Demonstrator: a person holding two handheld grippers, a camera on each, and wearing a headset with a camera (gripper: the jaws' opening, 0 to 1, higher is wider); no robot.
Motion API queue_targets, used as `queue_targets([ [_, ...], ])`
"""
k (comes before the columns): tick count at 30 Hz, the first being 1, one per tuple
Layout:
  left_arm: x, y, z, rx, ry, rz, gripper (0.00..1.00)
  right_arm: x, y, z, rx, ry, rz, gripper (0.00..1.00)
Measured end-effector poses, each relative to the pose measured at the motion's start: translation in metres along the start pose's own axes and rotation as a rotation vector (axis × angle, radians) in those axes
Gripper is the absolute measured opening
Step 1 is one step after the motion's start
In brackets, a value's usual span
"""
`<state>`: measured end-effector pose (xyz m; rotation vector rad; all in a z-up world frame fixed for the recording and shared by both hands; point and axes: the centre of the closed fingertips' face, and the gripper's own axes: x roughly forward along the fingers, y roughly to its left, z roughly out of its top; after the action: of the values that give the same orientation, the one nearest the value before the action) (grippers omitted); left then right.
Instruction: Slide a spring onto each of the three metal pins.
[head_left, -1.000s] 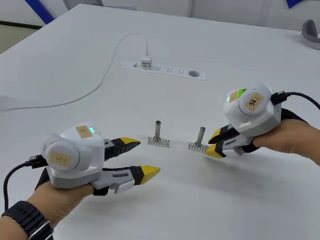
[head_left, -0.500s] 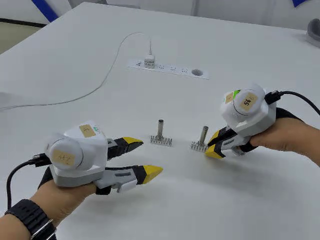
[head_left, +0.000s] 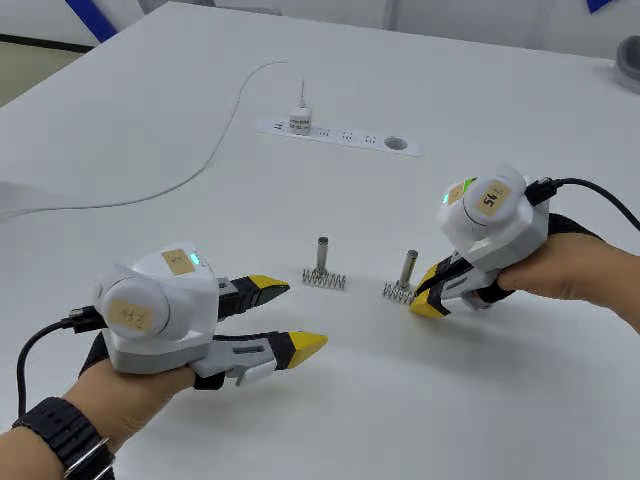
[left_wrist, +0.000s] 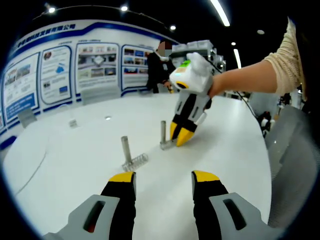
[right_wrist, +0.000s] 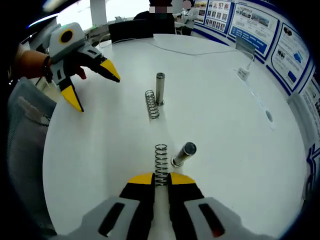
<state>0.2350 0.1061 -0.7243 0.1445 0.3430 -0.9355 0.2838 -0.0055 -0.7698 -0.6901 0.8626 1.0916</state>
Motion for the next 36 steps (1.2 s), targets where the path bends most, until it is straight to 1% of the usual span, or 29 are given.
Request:
queue_targets([
  [2, 0.001, -0.001, 0.0, 0.002, 0.001, -0.003, 0.45, 0.0, 0.003, 0.0, 0.005, -0.001, 0.011, 0.12],
  [4, 0.001, -0.002, 0.0, 0.003, 0.0, -0.006, 0.45, -0.001, 0.004, 0.001, -0.01, 0.001, 0.005, 0.12],
  [9, 0.002, -0.004, 0.0, 0.007, 0.003, -0.015, 0.44, -0.008, 0.016, 0.005, -0.039, 0.004, 0.02, 0.12],
  [14, 0.005, -0.009, 0.001, 0.017, 0.005, -0.031, 0.43, -0.014, 0.027, 0.011, -0.073, -0.003, 0.034, 0.12],
  [19, 0.008, -0.016, 0.003, 0.028, 0.007, -0.053, 0.42, -0.021, 0.042, 0.021, -0.121, -0.021, 0.057, 0.12],
  [23, 0.01, -0.02, 0.004, 0.038, 0.008, -0.068, 0.41, -0.025, 0.053, 0.03, -0.176, -0.028, 0.075, 0.12],
  [30, 0.012, -0.026, 0.007, 0.053, 0.006, -0.09, 0.39, -0.029, 0.068, 0.043, -0.251, -0.044, 0.1, 0.12],
  [36, 0.013, -0.034, 0.011, 0.064, 0.001, -0.113, 0.37, -0.029, 0.078, 0.049, -0.303, -0.041, 0.117, 0.12],
])
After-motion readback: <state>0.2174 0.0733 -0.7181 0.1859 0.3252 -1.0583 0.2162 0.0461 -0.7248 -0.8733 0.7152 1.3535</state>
